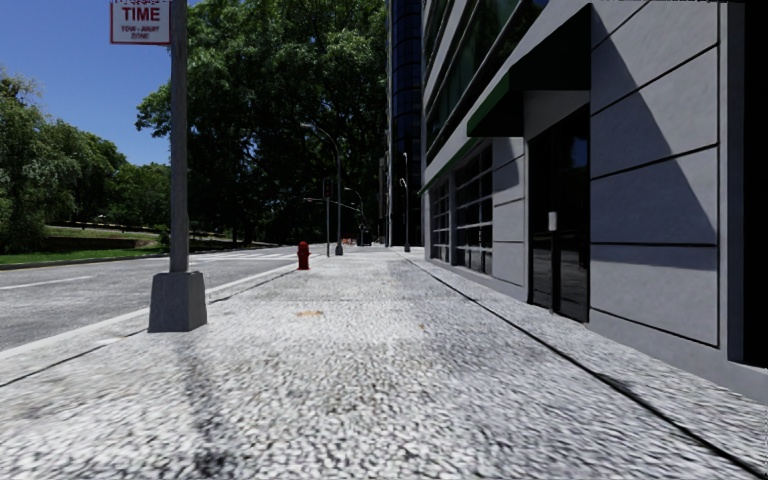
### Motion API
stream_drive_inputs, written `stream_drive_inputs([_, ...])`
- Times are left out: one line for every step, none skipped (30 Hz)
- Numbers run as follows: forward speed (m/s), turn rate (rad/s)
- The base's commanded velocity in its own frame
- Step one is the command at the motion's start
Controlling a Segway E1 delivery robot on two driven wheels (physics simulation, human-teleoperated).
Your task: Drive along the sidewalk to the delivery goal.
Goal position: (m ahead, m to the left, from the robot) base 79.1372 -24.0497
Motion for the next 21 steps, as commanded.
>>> stream_drive_inputs([2.00, 0.00])
stream_drive_inputs([2.00, 0.00])
stream_drive_inputs([2.00, 0.00])
stream_drive_inputs([2.00, 0.00])
stream_drive_inputs([2.00, 0.00])
stream_drive_inputs([2.00, 0.00])
stream_drive_inputs([2.00, 0.00])
stream_drive_inputs([2.00, 0.00])
stream_drive_inputs([2.00, 0.00])
stream_drive_inputs([2.00, 0.00])
stream_drive_inputs([2.00, 0.00])
stream_drive_inputs([2.00, 0.00])
stream_drive_inputs([2.00, 0.00])
stream_drive_inputs([2.00, 0.00])
stream_drive_inputs([2.00, 0.00])
stream_drive_inputs([2.00, 0.00])
stream_drive_inputs([2.00, 0.00])
stream_drive_inputs([2.00, 0.00])
stream_drive_inputs([2.00, 0.00])
stream_drive_inputs([2.00, 0.00])
stream_drive_inputs([2.00, 0.00])
